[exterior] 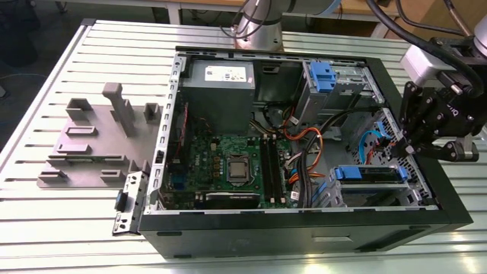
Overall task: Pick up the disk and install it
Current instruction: 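Insert the first disk wire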
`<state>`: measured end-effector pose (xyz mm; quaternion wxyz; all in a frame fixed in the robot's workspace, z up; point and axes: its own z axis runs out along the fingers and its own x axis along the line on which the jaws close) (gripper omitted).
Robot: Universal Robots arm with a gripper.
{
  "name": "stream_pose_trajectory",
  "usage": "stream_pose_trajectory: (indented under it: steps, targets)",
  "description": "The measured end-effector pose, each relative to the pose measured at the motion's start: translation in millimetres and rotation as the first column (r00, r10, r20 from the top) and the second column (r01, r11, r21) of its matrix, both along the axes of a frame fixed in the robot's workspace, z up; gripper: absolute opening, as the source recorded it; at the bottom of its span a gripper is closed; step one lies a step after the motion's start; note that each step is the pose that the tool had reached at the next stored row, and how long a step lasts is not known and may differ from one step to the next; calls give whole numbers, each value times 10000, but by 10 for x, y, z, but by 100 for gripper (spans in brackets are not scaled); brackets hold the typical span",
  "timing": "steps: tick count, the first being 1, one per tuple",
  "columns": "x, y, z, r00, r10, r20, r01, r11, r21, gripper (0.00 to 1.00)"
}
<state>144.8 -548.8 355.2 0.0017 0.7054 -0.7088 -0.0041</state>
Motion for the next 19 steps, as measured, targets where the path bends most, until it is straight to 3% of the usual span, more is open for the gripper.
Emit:
stream_pose_trajectory:
  steps: [19]
  targets:
    - [24,100,4,10000,-1,0,1,10000,0,11]
